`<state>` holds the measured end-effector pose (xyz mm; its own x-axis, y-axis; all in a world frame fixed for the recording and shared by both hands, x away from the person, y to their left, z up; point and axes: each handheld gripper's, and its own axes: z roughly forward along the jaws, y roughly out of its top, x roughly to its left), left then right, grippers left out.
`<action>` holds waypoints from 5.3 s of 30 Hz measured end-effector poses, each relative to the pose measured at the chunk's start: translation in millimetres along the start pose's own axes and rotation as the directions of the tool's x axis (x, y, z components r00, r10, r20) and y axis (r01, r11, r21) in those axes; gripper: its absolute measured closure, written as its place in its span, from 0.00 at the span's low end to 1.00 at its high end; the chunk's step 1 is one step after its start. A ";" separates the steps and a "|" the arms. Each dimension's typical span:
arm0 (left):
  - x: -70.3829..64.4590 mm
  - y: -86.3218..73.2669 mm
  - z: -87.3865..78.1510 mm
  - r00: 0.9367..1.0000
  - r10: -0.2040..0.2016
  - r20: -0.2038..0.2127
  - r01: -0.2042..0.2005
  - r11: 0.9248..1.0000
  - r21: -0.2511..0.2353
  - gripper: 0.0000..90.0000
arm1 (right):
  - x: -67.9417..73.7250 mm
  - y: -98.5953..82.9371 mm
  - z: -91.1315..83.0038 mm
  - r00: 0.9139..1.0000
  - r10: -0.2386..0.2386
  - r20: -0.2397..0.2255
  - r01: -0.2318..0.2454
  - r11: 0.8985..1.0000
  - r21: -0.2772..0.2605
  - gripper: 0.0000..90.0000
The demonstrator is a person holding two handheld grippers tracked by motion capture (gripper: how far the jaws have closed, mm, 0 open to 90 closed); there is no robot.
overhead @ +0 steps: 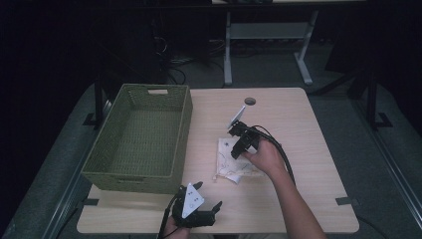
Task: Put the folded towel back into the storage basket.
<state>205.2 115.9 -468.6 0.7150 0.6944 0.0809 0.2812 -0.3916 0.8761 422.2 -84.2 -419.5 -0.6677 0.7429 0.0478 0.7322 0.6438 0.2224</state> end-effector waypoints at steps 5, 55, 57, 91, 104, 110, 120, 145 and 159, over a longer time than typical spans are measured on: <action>0.0 0.0 0.0 1.000 -0.005 0.002 0.005 1.000 -0.004 0.19 | 3.0 4.1 9.6 1.000 -0.003 0.018 0.003 1.000 0.023 0.48; -0.7 0.0 0.7 1.000 0.005 0.002 -0.005 1.000 0.005 0.19 | -16.1 -4.9 2.2 0.980 0.196 -0.041 -0.196 0.981 0.007 0.91; -0.8 0.0 0.7 1.000 0.005 0.001 -0.005 1.000 0.006 0.19 | -17.8 -7.2 -2.8 0.977 0.204 -0.065 -0.206 0.979 -0.011 0.91; 0.2 -0.3 0.7 1.000 -0.001 0.003 0.001 1.000 0.005 0.19 | -9.9 -5.6 -67.3 0.972 0.197 -0.129 -0.211 0.972 -0.107 0.90; 0.2 -0.3 0.6 1.000 0.000 0.004 0.000 1.000 0.006 0.19 | 1.4 5.7 -92.7 0.977 0.167 -0.131 -0.185 0.973 -0.135 0.90; -0.1 -0.2 0.8 1.000 0.004 0.003 -0.004 1.000 0.009 0.19 | 6.2 12.5 -100.9 0.978 0.154 -0.142 -0.174 0.974 -0.146 0.90; 0.2 -0.2 0.5 1.000 0.003 0.005 -0.003 1.000 0.009 0.19 | 11.7 21.6 -105.1 0.978 0.144 -0.151 -0.167 0.975 -0.149 0.90; -0.2 -0.1 0.7 1.000 0.004 0.006 -0.004 1.000 0.011 0.19 | 35.3 52.6 -135.0 0.982 0.085 -0.170 -0.116 0.976 -0.185 0.90; 0.1 -0.2 0.7 1.000 0.006 0.004 -0.006 1.000 0.008 0.19 | 57.4 77.8 -153.6 0.980 0.042 -0.193 -0.084 0.973 -0.215 0.90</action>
<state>205.6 115.6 -469.1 0.7191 0.6897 0.0846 0.2819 -0.4009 0.8717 420.2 -19.6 -249.9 -0.6500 0.7198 0.2438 0.7394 0.5249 0.4217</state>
